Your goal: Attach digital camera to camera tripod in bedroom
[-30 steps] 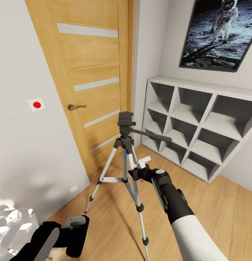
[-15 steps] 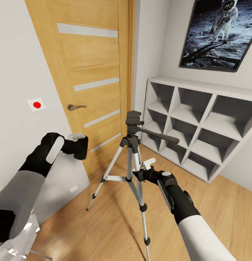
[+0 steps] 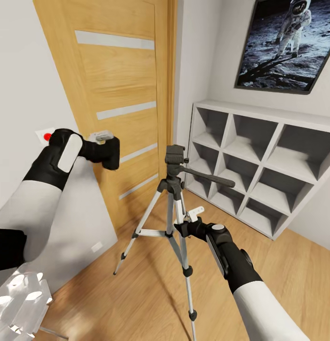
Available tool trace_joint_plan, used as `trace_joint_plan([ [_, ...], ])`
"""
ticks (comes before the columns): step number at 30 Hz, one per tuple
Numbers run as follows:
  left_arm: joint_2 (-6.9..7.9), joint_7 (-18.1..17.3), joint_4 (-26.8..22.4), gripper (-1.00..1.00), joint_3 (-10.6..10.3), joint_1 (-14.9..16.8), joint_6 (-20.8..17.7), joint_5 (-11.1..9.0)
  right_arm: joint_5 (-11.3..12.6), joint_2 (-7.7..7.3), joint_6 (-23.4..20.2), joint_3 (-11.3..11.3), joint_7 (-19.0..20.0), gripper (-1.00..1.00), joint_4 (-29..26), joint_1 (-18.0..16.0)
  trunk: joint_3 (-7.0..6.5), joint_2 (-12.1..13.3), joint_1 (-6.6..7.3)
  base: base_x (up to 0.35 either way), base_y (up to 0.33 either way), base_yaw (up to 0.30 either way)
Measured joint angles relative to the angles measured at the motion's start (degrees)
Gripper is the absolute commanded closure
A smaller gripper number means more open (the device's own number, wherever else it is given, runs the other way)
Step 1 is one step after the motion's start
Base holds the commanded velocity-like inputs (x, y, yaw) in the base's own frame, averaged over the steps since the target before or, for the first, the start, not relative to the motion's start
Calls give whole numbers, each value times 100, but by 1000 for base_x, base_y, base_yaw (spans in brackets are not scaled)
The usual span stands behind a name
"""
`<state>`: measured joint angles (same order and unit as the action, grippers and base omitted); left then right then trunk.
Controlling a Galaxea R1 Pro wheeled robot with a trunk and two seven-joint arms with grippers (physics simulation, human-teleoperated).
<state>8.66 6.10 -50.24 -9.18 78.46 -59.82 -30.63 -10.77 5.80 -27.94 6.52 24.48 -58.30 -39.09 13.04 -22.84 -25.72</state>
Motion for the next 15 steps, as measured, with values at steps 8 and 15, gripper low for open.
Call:
trace_joint_plan([
  [8, -614, 9, -170, 100, -8, 409, 6, 75, -536, -2, 45, 21, -22, 100, -371, 3, 3, 5, -3, 0, 0, 0],
  [15, -765, 9, -1022, 100, -17, 461, 35, 95, -547, 5, -279, 35, -32, 100, -732, 4, 3, 4, -2, 0, 0, 0],
])
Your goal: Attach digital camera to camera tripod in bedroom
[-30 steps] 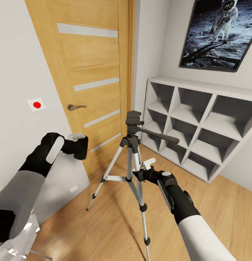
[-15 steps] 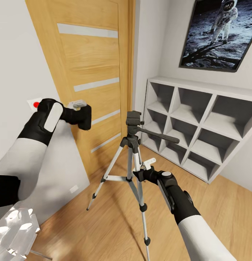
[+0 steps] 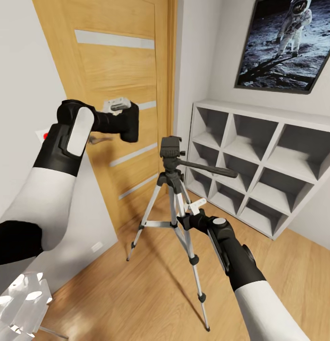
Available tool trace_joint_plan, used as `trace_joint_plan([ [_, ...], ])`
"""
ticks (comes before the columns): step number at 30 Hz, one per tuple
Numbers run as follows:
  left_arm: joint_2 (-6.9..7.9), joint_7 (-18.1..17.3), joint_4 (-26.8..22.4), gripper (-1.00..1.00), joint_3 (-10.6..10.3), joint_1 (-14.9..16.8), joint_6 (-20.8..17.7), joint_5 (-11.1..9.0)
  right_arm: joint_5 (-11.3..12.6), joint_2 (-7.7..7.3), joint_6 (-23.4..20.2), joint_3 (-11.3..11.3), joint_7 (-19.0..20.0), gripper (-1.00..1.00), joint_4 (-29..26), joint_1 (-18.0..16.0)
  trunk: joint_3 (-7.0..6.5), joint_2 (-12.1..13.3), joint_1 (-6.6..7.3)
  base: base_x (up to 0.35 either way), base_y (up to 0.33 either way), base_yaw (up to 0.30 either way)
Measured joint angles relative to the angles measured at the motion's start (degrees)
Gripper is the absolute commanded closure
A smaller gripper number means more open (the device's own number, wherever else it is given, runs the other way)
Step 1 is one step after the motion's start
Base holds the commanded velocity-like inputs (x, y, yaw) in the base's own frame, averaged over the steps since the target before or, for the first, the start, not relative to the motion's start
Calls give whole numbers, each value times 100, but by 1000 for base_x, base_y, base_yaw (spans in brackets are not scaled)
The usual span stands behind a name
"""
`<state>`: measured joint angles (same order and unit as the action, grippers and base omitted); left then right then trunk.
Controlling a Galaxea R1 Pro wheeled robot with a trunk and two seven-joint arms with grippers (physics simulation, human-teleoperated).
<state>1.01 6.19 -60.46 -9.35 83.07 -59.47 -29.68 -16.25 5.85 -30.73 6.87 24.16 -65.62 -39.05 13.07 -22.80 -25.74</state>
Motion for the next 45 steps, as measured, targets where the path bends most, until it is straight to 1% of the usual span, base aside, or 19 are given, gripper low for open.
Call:
trace_joint_plan([
  [3, 4, 1, -240, 100, -4, 5, -6, -3, -2, 0, -36, 2, 0, 100, -25, 0, 0, 1, 0, 0, 0, 0],
  [12, 1, -43, -424, 100, -63, 9, 11, 2, 25, 0, -45, 4, 12, 100, 24, 1, 0, 1, -1, 0, 0, 0],
  [15, 6, -41, -770, 100, -82, 9, 3, 5, 90, -6, -68, 1, 52, 100, 56, 1, 0, 0, 0, 0, 0, 0],
  [18, 2, -23, -891, 100, -86, 9, 7, 25, 92, -7, -77, 0, 94, 100, 68, 0, 0, 1, 0, 0, 0, 0],
  [23, 50, -33, -1036, 100, -97, 9, 7, 49, 93, -8, -373, -4, 263, 100, 77, 3, 0, 0, 0, 0, 0, 0],
  [26, 80, -25, -1131, 100, -101, 7, 4, 37, 89, -8, -391, -5, 271, 100, 75, 0, 0, 0, 0, 0, 0, 0],
  [27, 95, -3, -1466, 100, -266, -7, 3, 45, 101, -8, -419, -5, 279, 100, 78, 1, 0, 2, -1, 0, 0, 0],
  [28, 102, 1, -1560, 100, -337, -18, 5, 29, 85, -8, -412, -4, 278, 100, 79, 1, 0, -1, 1, 0, 0, 0],
  [30, 155, -1, -1684, 100, -539, -40, -2, 173, 83, -8, -407, -5, 277, 100, 77, 0, 0, 1, -1, 0, 0, 0],
  [31, 289, -32, -1738, 100, -674, -51, -14, 296, 88, -8, -410, -4, 278, 100, 80, 0, 0, 1, -1, 0, 0, 0],
  [34, 536, -200, -1780, 100, -773, -58, -19, 247, 82, -8, -403, -6, 278, 100, 103, 0, 0, 2, -1, 0, 0, 0],
  [35, 596, -294, -1784, 100, -787, -59, -16, 179, 84, -9, -395, -6, 277, 100, 114, -1, 0, 0, 0, 0, 0, 0],
  [37, 760, -763, -1788, 100, -814, -62, 1, -34, 86, -9, -366, -9, 276, 100, 145, -5, -2, -2, 1, 0, 0, 0],
  [38, 867, -1187, -1772, 100, -824, -62, 8, -168, 85, -9, -362, -8, 277, 100, 145, -4, -1, -2, 1, 0, 0, 0],
  [39, 925, -1450, -1752, 100, -827, -62, 13, -177, 85, -9, -357, -9, 277, 100, 148, -4, -1, -2, 1, 0, 0, 0],
  [40, 1099, -2223, -1626, 100, -831, -63, 41, -231, 88, -9, -350, -7, 276, 100, 151, -4, -1, -2, 1, 0, 0, 0],
  [41, 1214, -2709, -1477, 100, -828, -63, 96, -168, 86, -9, -345, -8, 277, 100, 154, -4, -1, -2, 1, 0, 0, 0],
  [43, 1364, -3304, -1205, 100, -819, -63, 216, -115, 87, -9, -341, -8, 277, 100, 157, -4, -1, -1, 1, 0, 0, 0],
  [45, 1486, -3747, -987, 100, -813, -63, 384, -89, 89, -9, -340, -8, 276, 100, 159, -4, -1, -2, 1, 0, 0, 0],
])
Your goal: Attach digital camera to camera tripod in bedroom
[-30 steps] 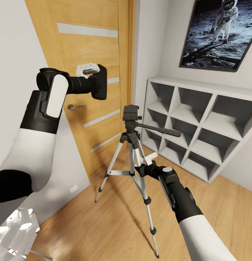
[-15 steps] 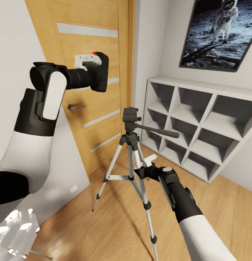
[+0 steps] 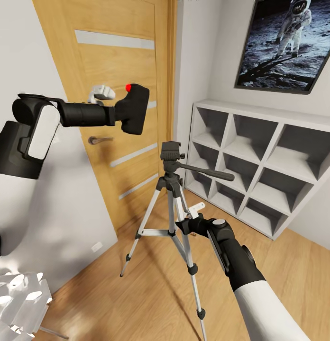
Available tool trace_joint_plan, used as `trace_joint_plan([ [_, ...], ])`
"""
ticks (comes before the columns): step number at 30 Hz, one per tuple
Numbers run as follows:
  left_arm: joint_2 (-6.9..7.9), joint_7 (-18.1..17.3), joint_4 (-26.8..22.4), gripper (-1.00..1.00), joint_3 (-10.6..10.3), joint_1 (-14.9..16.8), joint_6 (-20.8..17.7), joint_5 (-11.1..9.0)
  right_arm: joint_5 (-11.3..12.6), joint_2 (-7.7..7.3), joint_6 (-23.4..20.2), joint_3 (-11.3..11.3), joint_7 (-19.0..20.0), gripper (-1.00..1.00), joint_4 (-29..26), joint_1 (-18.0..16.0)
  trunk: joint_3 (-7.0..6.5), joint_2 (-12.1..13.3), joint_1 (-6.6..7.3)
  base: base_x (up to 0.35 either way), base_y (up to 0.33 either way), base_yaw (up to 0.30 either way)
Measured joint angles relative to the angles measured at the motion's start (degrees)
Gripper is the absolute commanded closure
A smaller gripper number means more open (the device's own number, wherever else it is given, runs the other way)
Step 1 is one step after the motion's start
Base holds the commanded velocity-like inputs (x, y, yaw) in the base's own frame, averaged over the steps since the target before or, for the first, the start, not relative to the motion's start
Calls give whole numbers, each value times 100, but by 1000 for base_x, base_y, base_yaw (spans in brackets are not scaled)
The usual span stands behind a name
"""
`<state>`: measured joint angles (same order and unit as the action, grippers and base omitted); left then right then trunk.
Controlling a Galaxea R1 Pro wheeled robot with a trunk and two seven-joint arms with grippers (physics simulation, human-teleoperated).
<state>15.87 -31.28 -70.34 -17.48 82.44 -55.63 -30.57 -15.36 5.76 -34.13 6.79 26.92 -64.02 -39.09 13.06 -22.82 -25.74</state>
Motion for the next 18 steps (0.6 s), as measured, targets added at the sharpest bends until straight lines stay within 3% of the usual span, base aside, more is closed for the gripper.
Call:
trace_joint_plan([
  [1, 34, -126, 55, 100, 1, 0, 69, 5, -1, 0, -1, 0, 0, 100, 0, 0, 0, 0, 0, 0, 0, 0],
  [2, 121, -561, 185, 100, -3, 3, 469, -8, -2, 0, -1, 0, 0, 100, 0, 0, 0, 0, 0, 0, 0, 0],
  [6, 130, -899, 282, 100, -43, 19, 1035, 187, -3, 0, -1, 0, 0, 100, 0, 0, 0, 0, 0, 0, 0, 0],
  [9, 76, -1340, 502, 100, -178, 135, 1434, 531, -3, 0, -1, 0, 0, 100, 0, 0, 0, 0, 0, 0, 0, 0],
  [12, -96, -1965, 913, 100, -328, 444, 1777, 1097, 0, 0, -2, 0, -4, 100, 1, 0, 0, 0, 0, 0, 0, 0],
  [13, -219, -2280, 1174, 100, -370, 627, 1943, 1438, 0, 0, -3, 0, -4, 100, 0, 0, -1, 0, 0, 0, 0, 0],
  [15, -378, -2577, 1466, 100, -399, 833, 2119, 1846, 1, 0, -3, 0, -5, 100, 1, 0, 0, 0, 0, 0, 0, 0],
  [17, -740, -3023, 2050, 100, -424, 1269, 2385, 2632, 3, 0, -4, 0, -7, 100, 2, 0, -1, 0, 0, 0, 0, 0],
  [18, -840, -3100, 2201, 100, -433, 1390, 2429, 2820, 4, 0, -2, -1, -7, 100, 5, 0, -1, -1, 0, 0, 0, 0],
])
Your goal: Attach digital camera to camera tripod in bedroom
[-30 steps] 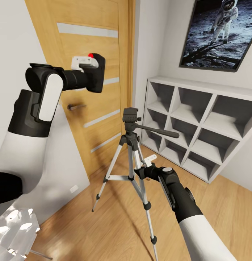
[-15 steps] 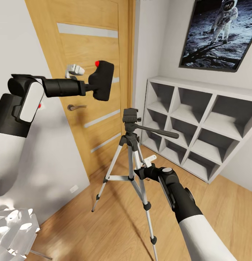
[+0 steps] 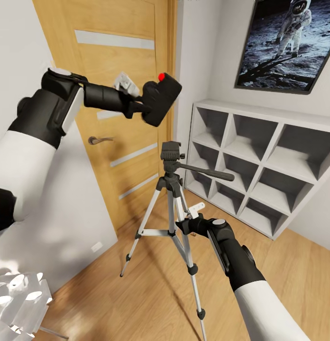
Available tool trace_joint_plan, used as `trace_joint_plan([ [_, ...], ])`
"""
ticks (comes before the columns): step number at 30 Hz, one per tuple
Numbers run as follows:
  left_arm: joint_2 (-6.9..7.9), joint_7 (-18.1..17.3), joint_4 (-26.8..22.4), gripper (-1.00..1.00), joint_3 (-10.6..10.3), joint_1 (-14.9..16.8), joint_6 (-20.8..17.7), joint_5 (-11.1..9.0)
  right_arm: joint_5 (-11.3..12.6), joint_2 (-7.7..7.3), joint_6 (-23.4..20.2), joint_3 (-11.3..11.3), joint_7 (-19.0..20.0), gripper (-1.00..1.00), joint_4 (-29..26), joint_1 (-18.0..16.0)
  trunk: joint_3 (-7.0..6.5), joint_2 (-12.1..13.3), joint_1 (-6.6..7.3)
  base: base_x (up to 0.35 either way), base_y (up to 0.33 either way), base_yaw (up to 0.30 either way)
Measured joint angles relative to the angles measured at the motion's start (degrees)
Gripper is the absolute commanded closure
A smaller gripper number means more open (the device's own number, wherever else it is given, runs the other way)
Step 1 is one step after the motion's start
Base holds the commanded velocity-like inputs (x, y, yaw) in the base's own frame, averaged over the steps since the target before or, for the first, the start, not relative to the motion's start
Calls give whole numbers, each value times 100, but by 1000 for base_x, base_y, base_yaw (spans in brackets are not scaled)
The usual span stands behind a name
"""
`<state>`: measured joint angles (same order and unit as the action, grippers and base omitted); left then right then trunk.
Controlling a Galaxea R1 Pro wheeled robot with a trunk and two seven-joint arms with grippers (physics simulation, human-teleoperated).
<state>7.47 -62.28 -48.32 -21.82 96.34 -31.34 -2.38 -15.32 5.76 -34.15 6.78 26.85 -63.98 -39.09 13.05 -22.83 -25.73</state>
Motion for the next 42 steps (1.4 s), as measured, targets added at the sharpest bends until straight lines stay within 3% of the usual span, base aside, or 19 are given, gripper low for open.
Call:
trace_joint_plan([
  [2, -187, -123, 282, 100, -14, 222, 61, 333, 0, 0, -1, 0, 0, 100, -2, 0, 0, 0, 0, 0, 0, 0],
  [3, -356, -228, 528, 100, -18, 415, 111, 645, 1, 0, -3, 0, -2, 100, -3, 0, 0, 1, -1, 0, 0, 0],
  [7, -699, -580, 888, 100, -21, 742, 235, 1353, 7, 0, -3, 0, -10, 100, 0, 0, 0, 0, 0, 0, 0, 0],
  [9, -737, -752, 898, 100, -34, 788, 308, 1502, 8, 0, -5, 1, -12, 100, 0, 0, 0, 0, 0, 0, 0, 0],
  [11, -724, -1220, 791, 100, -32, 843, 452, 1828, 10, 0, -7, 1, -15, 100, 0, 0, 0, 0, 0, 0, 0, 0],
  [13, -688, -1452, 686, 100, -24, 856, 494, 2038, 10, 0, -9, 3, -15, 100, -4, 0, 0, 0, 0, 0, 0, 0],
  [16, -654, -1711, 553, 100, -23, 865, 521, 2253, 9, 0, -10, 4, -15, 100, -5, 0, 0, 0, 0, 0, 0, 0],
  [22, -627, -2222, 435, 100, -20, 869, 510, 2609, 12, 0, -9, 6, -21, 100, -4, 0, 0, 1, 0, 0, 0, 0],
  [27, -616, -2301, 413, 100, -18, 870, 496, 2871, 17, -1, -10, 4, -27, 100, -1, 0, 0, 0, 0, 0, 0, 0],
  [28, -619, -2320, 403, 100, 13, 870, 473, 3034, 22, -1, -3, -1, -31, 100, 7, 0, 0, 0, 0, 0, 0, 0],
  [35, -635, -2211, 420, 100, 189, 870, 404, 2926, 40, -9, -2, -3, -37, 100, 12, 0, 0, 0, 0, 0, 0, 0],
  [42, -620, -2198, 451, 100, 188, 870, -131, 2921, 42, -9, -3, -5, -39, 100, 11, 2, 1, 1, 0, 0, 0, 0],
])
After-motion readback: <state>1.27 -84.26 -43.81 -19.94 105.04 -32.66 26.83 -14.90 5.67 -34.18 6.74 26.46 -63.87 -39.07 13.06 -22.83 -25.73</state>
